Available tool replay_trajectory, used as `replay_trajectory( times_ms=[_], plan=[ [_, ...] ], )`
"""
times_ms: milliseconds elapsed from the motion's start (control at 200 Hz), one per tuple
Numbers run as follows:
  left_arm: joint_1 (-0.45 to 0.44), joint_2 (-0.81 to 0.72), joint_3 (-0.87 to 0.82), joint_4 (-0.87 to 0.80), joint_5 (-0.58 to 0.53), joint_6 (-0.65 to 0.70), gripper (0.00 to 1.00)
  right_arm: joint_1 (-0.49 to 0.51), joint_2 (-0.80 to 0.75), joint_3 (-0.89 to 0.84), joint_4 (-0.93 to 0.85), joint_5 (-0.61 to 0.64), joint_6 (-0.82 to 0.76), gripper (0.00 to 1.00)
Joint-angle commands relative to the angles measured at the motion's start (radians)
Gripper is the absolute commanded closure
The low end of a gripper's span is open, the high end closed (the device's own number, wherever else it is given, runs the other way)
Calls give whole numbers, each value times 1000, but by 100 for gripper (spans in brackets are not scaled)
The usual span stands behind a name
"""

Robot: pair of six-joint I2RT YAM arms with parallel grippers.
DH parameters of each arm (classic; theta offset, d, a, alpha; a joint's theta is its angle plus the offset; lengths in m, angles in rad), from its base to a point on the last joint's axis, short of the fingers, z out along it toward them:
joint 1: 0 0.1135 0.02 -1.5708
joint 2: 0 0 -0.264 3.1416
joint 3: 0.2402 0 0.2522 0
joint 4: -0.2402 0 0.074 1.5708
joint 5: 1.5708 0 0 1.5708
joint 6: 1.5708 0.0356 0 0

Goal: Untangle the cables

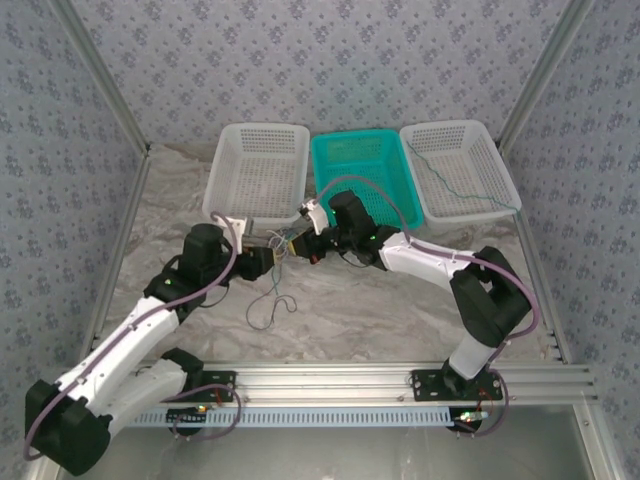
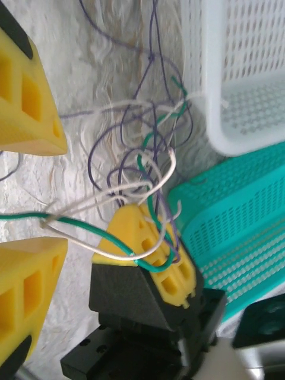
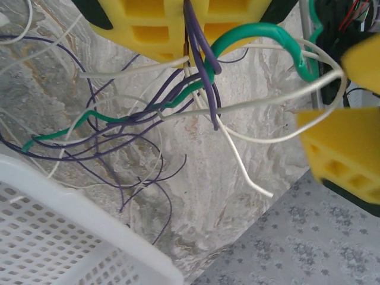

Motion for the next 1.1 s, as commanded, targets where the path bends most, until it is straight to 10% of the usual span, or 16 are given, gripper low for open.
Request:
replay_trajectory(
  times_ms=[0,220,730,929,1024,1099],
  plan=[
    [13,-33,77,-126,-83,-9,57,-13,-27,-21,12,31,32,100],
    [7,-53,40,15,310,-19,42,-25,-24,11,-27,49,72,100],
    [-60,20,-140,204,227,-106,41,-27,-50,56,-56,43,123,100],
    [-60,27,-125,174,203,-73,67,-27,-65,26,-20,43,141,100],
    [-59,19,-114,154,184,-67,100,-25,-67,16,-10,55,149,100],
    [-59,7,-95,123,171,-63,100,-26,-66,13,-28,88,147,100]
  ],
)
